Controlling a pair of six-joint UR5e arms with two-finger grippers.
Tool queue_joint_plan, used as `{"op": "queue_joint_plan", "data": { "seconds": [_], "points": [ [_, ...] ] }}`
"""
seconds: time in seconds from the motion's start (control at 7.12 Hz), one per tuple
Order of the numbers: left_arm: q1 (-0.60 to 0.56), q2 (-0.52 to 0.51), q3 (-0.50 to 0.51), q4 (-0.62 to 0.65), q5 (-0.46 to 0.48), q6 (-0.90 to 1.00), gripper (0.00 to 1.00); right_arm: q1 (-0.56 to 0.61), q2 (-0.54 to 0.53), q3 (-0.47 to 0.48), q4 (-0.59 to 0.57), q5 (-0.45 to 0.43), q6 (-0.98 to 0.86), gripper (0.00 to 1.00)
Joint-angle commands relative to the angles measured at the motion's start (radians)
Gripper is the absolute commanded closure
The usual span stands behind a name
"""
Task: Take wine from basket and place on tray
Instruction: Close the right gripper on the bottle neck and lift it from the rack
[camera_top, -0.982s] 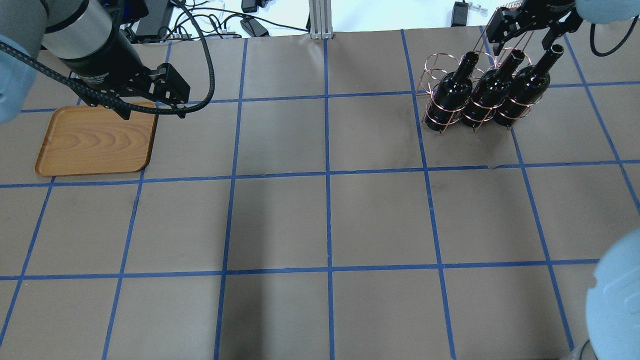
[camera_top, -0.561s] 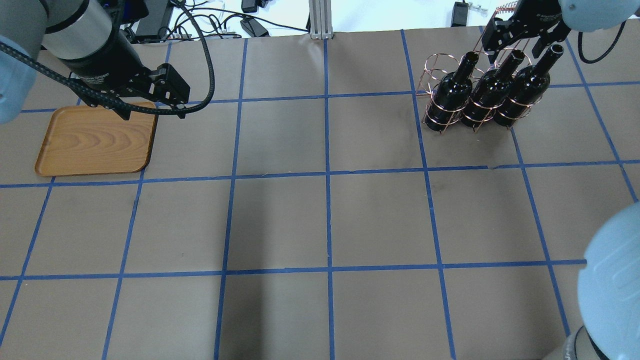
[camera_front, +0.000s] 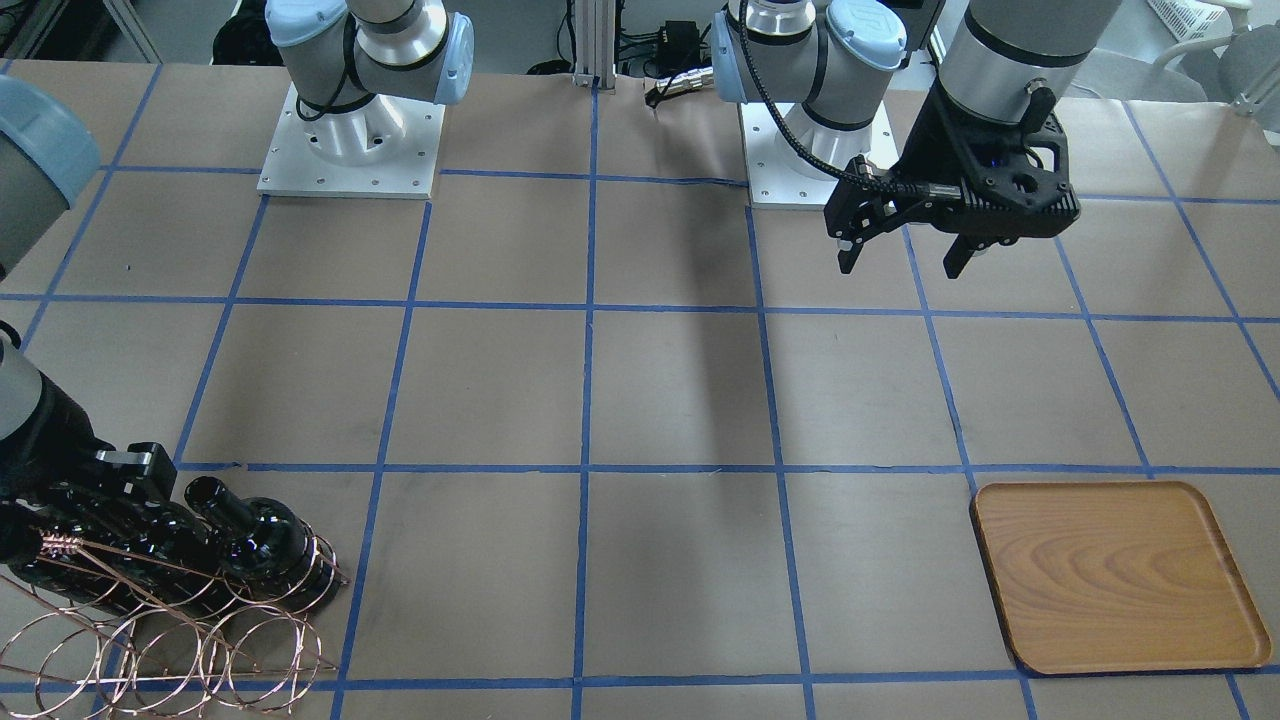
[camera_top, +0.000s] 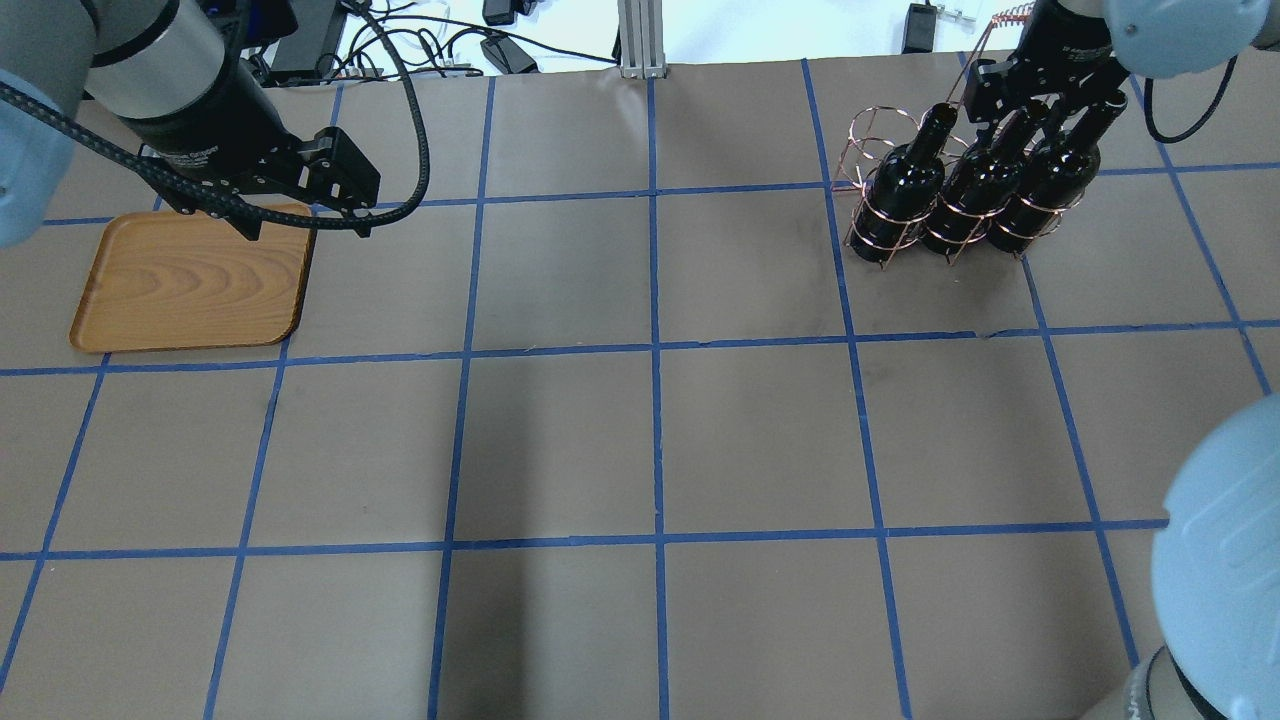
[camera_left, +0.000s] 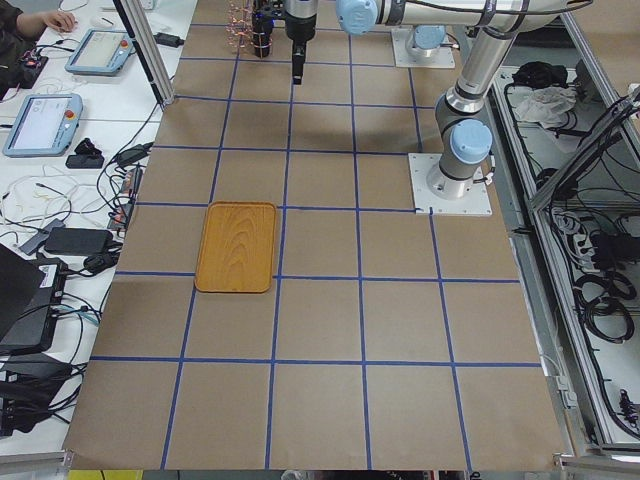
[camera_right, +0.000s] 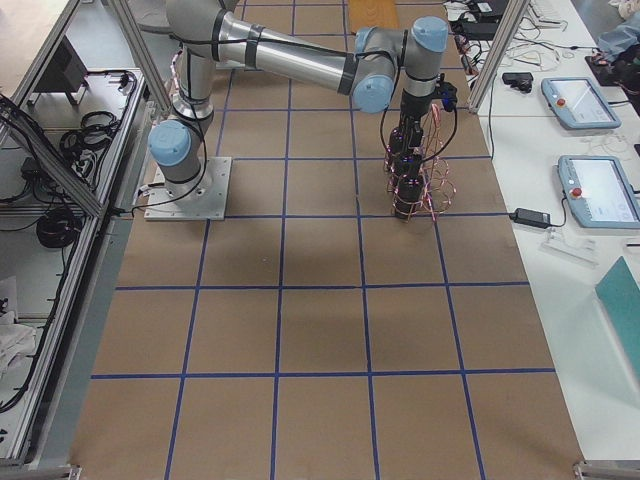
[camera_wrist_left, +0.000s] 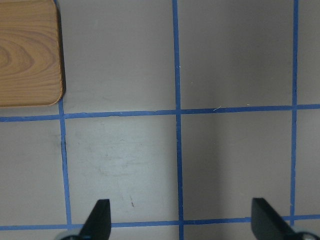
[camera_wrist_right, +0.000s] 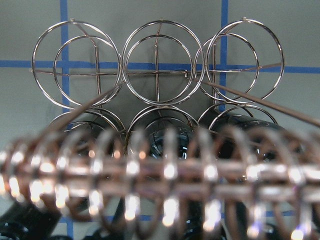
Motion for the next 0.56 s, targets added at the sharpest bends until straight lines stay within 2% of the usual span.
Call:
{"op": "queue_joint_plan", "data": {
  "seconds": [0.0,0.14,0.42],
  "points": [
    [0.000,-0.002,0.000,0.000,0.000,0.000,0.00,0.000,-0.007,-0.005,-0.002,0.010,0.007,0.71],
    [0.000,-0.002,0.000,0.000,0.000,0.000,0.00,-0.001,-0.010,-0.009,-0.002,0.010,0.010,0.77],
    [0.000,-0.002,0.000,0.000,0.000,0.000,0.00,-0.002,-0.043,-0.044,-0.001,0.029,0.017,0.77]
  ]
}}
